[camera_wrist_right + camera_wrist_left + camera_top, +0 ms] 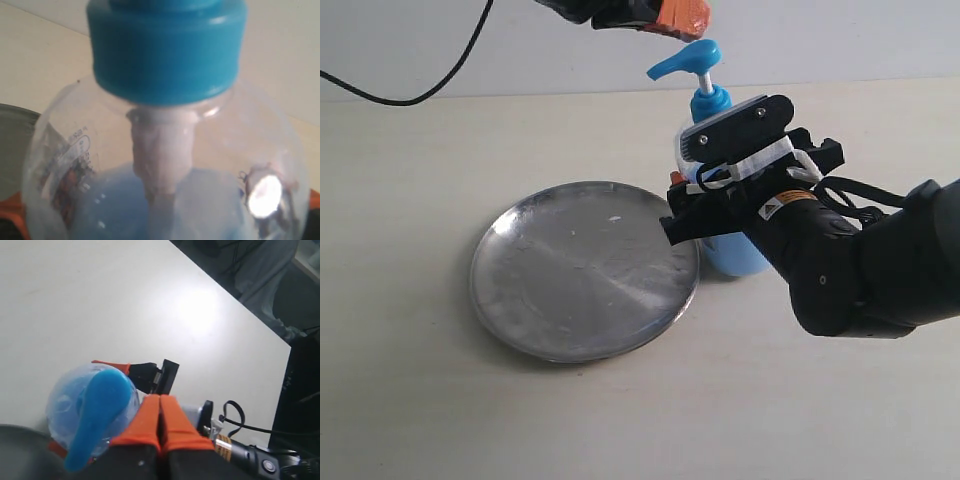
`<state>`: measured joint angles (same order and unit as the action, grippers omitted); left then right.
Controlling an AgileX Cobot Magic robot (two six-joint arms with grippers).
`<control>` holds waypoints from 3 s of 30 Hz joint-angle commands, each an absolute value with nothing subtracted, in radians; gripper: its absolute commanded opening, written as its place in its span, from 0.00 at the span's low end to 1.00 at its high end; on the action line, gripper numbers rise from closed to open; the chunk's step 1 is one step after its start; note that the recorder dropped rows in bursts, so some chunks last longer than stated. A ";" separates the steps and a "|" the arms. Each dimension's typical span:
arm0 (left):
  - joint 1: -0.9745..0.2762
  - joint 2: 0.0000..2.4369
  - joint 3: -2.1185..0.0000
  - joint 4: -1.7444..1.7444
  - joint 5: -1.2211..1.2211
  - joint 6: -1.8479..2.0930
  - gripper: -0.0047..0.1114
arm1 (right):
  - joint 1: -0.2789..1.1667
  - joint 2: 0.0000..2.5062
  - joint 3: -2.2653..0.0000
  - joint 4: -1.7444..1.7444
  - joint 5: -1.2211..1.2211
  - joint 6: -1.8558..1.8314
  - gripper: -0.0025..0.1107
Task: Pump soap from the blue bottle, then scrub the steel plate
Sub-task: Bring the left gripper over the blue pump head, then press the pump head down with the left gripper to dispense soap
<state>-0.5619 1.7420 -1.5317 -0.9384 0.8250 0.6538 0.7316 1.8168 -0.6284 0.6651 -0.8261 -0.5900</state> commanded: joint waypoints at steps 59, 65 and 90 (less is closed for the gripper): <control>-0.572 1.863 -1.605 -0.865 0.782 0.632 0.04 | 0.733 1.814 -0.635 0.652 -0.861 -0.602 0.02; -0.572 1.863 -1.605 -0.848 0.799 0.632 0.04 | 0.733 1.814 -0.635 0.652 -0.861 -0.602 0.02; -0.579 1.865 -1.605 -0.786 0.872 0.564 0.04 | 0.733 1.814 -0.635 0.625 -0.859 -0.602 0.02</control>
<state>-0.5678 1.8470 -1.6149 -0.8453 0.8108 0.5749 0.7316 1.8168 -0.6284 0.6638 -0.8261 -0.5900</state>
